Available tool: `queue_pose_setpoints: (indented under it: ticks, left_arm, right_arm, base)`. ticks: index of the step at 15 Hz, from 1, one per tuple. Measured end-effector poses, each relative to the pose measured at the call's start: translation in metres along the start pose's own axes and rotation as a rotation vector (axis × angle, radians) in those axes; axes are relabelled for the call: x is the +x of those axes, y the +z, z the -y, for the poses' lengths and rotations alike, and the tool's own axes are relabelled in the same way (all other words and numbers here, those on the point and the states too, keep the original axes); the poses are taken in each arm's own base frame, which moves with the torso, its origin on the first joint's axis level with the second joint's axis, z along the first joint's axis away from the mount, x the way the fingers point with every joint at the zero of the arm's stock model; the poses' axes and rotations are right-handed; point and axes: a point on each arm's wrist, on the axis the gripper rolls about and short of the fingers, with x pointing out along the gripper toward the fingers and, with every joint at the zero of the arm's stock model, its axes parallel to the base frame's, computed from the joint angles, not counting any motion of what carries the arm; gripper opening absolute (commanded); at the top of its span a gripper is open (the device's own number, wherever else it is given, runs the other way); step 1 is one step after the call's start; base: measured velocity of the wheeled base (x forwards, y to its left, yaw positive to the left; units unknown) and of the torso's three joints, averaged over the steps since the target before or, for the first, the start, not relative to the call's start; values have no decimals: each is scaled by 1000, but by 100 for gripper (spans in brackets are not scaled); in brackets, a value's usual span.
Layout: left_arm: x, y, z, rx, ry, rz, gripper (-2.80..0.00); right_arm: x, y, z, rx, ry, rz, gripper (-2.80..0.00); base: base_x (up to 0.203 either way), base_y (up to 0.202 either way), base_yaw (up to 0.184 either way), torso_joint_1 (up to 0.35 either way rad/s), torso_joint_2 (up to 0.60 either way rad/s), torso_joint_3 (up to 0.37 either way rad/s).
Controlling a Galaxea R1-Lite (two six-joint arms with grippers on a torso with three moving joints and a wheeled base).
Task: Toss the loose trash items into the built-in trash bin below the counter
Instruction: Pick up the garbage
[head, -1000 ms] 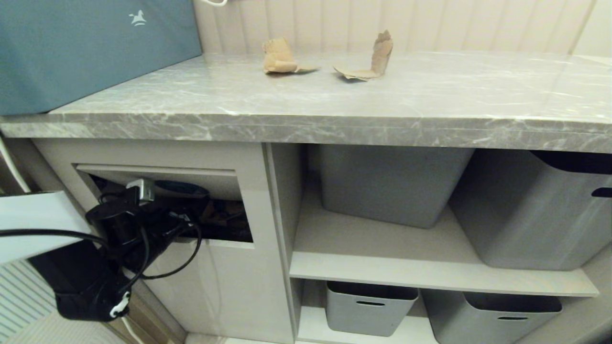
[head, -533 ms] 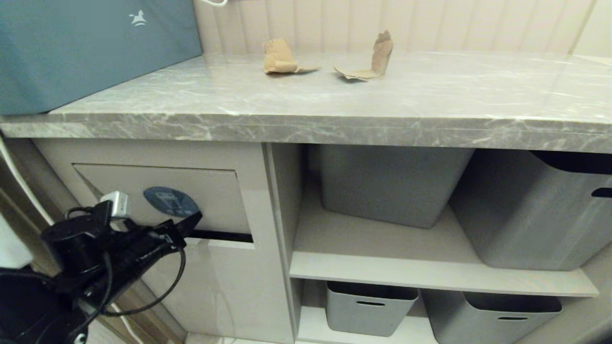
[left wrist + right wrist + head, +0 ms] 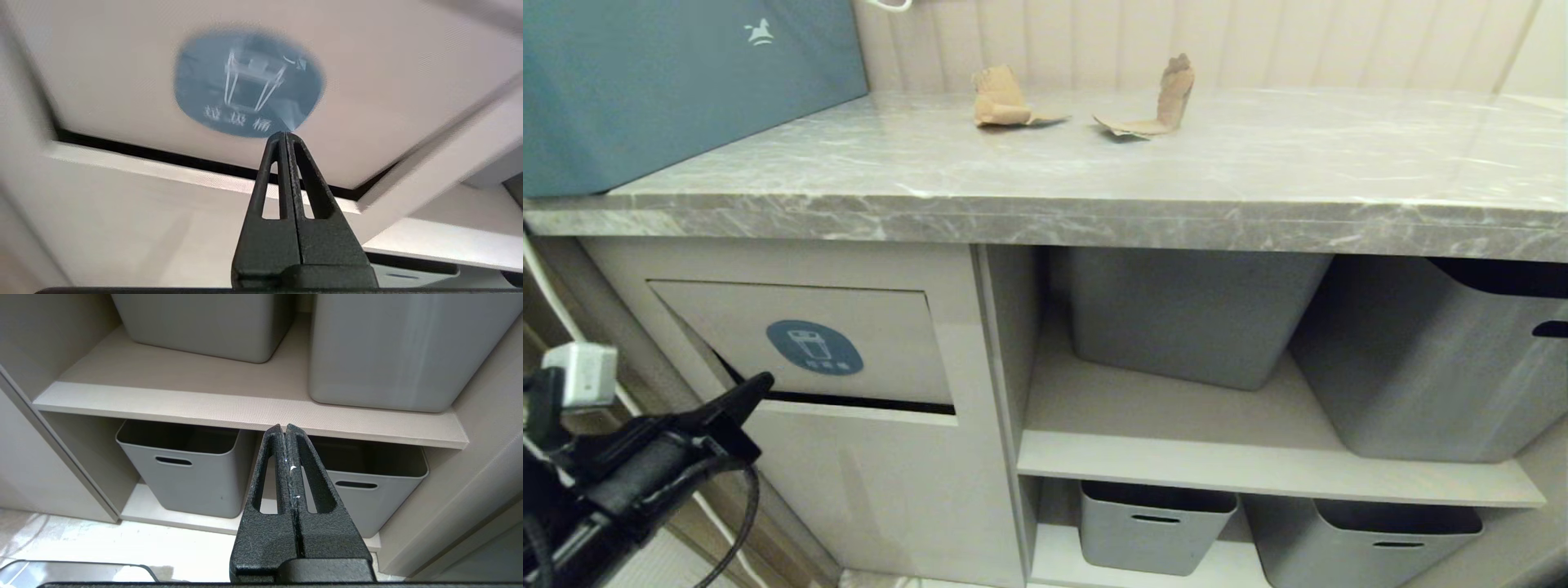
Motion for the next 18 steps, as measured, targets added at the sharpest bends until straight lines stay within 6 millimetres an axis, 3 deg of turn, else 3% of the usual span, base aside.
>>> queue_pose_setpoints:
  ticks: [4, 7, 13, 18]
  left_arm:
    - [-39, 22, 4, 69, -37, 121, -280]
    - [-53, 20, 6, 124, -72, 58, -280]
    - [-78, -10, 1, 181, -11, -256, -280]
    - [-130, -41, 1, 128, 54, -565, -280]
  right_arm:
    - [0, 0, 0, -1, 0, 0, -280]
    - [0, 0, 0, 0, 0, 0, -280]
    - [0, 0, 0, 0, 0, 0, -280]
    - [0, 0, 0, 0, 0, 0, -280]
  base:
    - [0, 0, 0, 0, 0, 0]
    - [0, 0, 0, 0, 0, 0]
    - [0, 0, 0, 0, 0, 0]
    - [0, 0, 0, 0, 0, 0]
